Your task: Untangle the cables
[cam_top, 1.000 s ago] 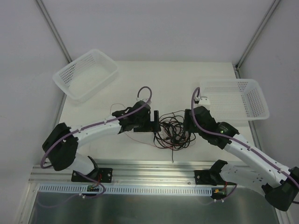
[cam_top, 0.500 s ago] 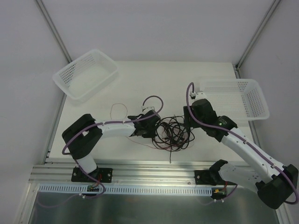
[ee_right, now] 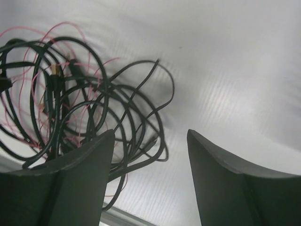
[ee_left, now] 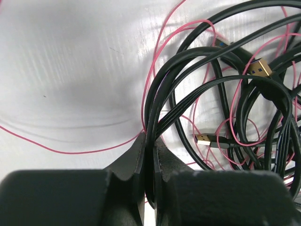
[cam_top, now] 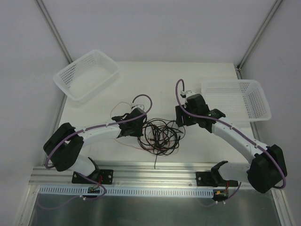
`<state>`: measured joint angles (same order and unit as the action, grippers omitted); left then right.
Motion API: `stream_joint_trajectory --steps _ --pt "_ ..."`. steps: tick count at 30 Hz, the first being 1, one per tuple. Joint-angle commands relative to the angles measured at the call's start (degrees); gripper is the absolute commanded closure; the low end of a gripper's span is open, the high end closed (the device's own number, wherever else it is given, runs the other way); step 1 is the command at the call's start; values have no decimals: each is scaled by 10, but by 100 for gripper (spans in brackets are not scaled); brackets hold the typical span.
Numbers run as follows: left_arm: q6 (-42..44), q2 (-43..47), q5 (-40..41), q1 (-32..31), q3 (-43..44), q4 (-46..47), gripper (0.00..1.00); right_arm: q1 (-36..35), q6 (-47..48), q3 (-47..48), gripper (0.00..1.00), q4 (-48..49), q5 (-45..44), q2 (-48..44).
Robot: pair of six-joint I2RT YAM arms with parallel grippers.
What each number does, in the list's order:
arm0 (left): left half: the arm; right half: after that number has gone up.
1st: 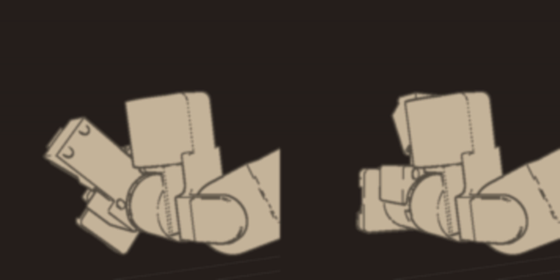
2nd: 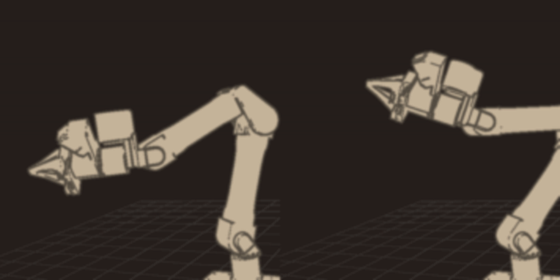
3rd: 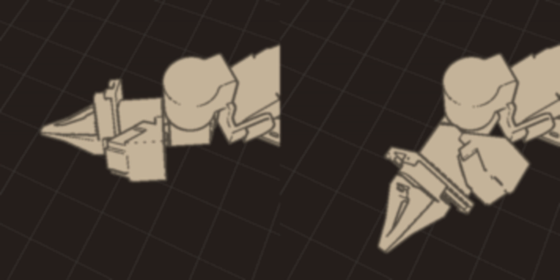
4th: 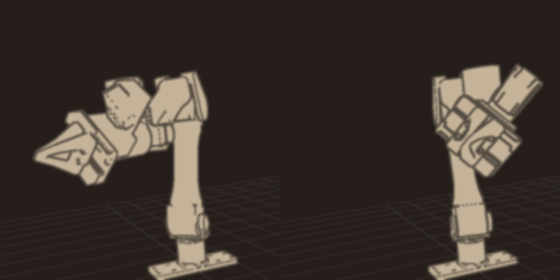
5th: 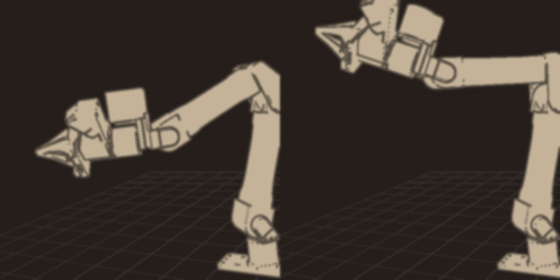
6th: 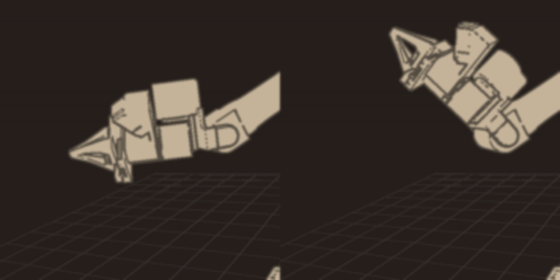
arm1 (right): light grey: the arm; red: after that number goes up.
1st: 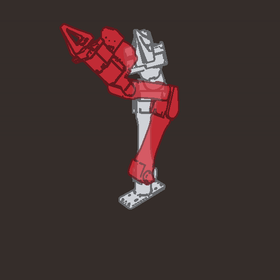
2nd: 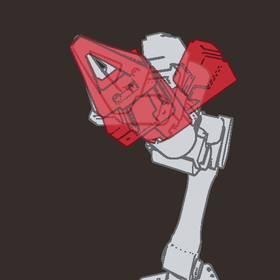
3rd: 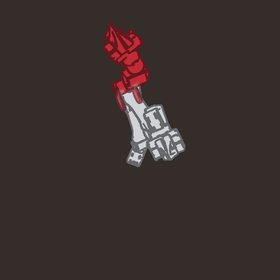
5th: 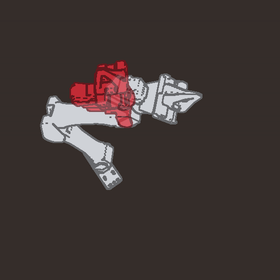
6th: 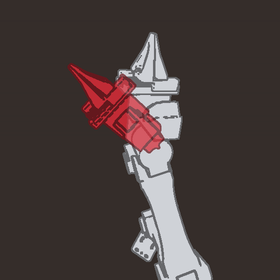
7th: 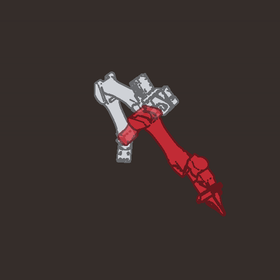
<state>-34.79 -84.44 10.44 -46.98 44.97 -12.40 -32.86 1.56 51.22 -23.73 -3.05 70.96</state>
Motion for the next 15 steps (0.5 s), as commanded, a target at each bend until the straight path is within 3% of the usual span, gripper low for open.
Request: stream_joint_trajectory --steps 1,7,9,12,13,15 --pt "45 23 -9 1 0 -10 100 -2 13 -20 33 50 99 -6" --pt "58 17 -12 4 3 -13 100 -1 23 -31 34 68 76 36" --pt "57 20 -12 7 1 -14 100 0 23 -32 41 83 62 55" --pt "53 29 -11 15 -5 -17 100 0 27 -29 59 92 59 89" --pt "50 32 -9 22 -8 -17 100 -1 27 -22 82 89 61 93" --pt "46 38 -6 32 -13 -23 100 -4 29 -14 99 74 62 78"
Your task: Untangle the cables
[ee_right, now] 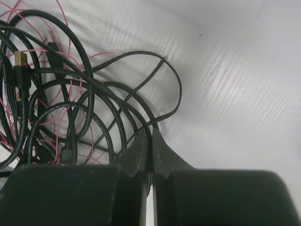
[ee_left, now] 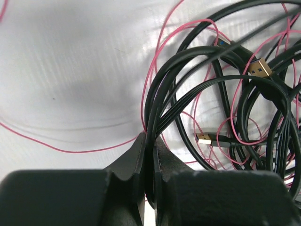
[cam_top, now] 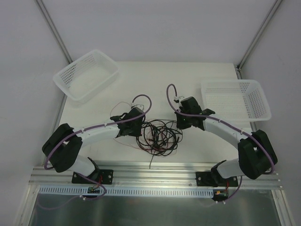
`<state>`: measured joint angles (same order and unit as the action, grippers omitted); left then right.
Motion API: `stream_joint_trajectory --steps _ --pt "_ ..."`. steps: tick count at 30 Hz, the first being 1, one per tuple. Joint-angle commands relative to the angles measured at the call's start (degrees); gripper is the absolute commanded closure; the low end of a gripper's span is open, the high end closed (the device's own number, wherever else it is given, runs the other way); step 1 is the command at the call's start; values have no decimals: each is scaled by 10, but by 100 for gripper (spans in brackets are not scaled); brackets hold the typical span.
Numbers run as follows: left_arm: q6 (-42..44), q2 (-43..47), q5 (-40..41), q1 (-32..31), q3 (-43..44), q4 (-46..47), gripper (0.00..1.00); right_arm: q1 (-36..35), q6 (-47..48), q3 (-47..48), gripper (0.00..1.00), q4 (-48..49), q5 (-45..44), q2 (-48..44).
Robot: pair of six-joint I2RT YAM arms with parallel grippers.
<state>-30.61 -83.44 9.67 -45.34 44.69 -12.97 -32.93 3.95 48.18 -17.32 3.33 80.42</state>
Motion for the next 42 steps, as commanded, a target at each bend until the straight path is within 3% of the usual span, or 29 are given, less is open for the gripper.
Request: stream_joint_trajectory --steps 1,4,11,15,19,25,35,42 --pt "-2 32 1 23 -13 -19 100 -3 6 20 99 4 -7 -48" --pt "-18 45 3 52 -24 -25 98 -5 13 56 99 -38 -13 -103" --pt "-31 106 -3 81 -30 -28 75 -25 12 219 99 -155 15 -171" --pt "-33 177 -19 81 -33 -29 28 -54 7 287 99 -170 13 -162" --pt "-31 278 -34 81 -41 -29 9 -82 7 356 99 -175 -5 -158" --pt "-26 350 -96 81 -39 -28 5 -100 -6 418 99 -138 -21 -176" --pt "-23 305 -140 73 -39 -20 12 -100 -25 423 98 51 -18 -243" --pt "-28 265 -143 28 -38 24 17 -100 -33 452 97 108 -16 -230"
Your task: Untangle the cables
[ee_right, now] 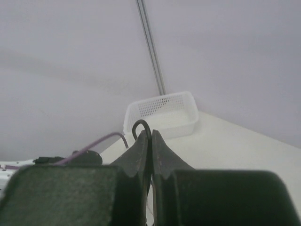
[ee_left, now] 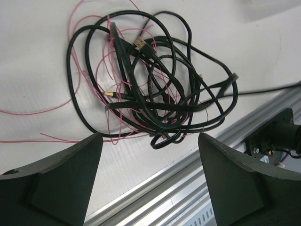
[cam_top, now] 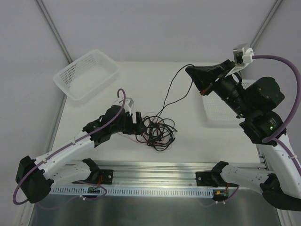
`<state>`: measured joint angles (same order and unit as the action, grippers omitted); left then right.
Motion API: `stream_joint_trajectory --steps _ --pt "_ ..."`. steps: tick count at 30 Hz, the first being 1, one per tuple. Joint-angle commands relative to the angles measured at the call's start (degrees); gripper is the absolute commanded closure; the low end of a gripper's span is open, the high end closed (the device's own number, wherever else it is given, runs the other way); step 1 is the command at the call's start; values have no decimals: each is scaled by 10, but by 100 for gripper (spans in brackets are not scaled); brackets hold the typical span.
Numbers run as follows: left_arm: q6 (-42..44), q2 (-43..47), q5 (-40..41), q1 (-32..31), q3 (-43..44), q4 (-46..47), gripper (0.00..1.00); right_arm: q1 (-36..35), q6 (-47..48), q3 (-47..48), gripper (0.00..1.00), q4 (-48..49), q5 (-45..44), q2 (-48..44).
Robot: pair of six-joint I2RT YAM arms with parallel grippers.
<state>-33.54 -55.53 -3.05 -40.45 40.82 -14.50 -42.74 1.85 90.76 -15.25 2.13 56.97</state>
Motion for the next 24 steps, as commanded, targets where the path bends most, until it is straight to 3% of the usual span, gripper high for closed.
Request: stream_joint_trajectory --steps 1,5,14,18,24 --pt "2 -26 -14 -33 0 45 17 -2 -13 18 97 101 -10 1" --pt "-12 -62 -2 -50 0 69 19 -2 -3 16 96 165 -56 -2" --pt "-89 -221 77 -50 15 90 28 -1 46 38 95 176 -104 -11" --pt "-106 -273 85 -50 16 91 35 -2 94 45 95 171 -139 -33" --pt "-105 -306 112 -46 8 89 55 -1 172 22 97 167 -258 -88"
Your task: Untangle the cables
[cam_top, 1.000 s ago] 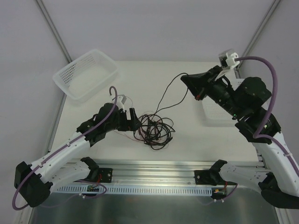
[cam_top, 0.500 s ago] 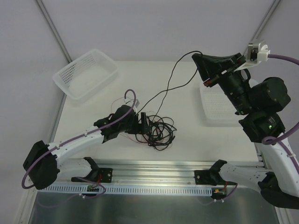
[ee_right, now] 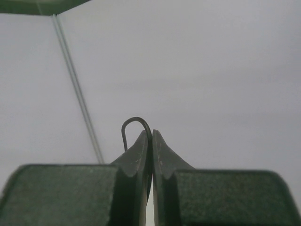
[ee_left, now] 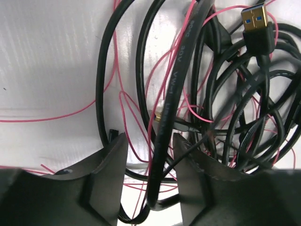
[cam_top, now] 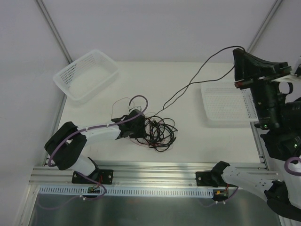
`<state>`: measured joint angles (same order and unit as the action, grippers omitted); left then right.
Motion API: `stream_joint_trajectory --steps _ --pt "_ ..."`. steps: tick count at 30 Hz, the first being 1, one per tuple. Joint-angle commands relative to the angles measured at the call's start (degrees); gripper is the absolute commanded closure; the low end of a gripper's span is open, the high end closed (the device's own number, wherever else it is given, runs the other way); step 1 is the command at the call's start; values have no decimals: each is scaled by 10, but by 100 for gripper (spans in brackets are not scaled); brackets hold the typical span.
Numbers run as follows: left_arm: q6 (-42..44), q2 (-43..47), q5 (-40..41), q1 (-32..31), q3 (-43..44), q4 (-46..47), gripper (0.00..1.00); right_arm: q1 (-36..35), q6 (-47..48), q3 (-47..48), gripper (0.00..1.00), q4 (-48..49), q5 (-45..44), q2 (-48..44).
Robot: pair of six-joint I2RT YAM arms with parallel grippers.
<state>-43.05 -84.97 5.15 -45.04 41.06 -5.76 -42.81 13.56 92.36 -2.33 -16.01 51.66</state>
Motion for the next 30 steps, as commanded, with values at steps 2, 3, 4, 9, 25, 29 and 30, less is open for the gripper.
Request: stream_joint_trajectory --steps 2,3,4,9,25,29,30 --pt "-10 -13 35 13 2 -3 67 -2 48 -11 97 3 -87 -55" --pt "-9 -12 36 21 1 -11 71 -1 44 -19 97 -11 -87 -60" --pt "-6 -11 37 41 -1 -18 79 -2 37 -33 97 -45 -88 -71" --pt "26 17 59 113 -9 -60 89 -1 -15 -117 96 -134 -87 -108" --pt "118 176 63 190 38 -156 59 4 -219 -481 95 -301 -124 -114" --pt "153 232 44 191 63 -185 39 17 -280 -533 87 -339 -122 -62" --pt "162 241 39 190 70 -191 35 26 -290 -540 84 -340 -111 -49"
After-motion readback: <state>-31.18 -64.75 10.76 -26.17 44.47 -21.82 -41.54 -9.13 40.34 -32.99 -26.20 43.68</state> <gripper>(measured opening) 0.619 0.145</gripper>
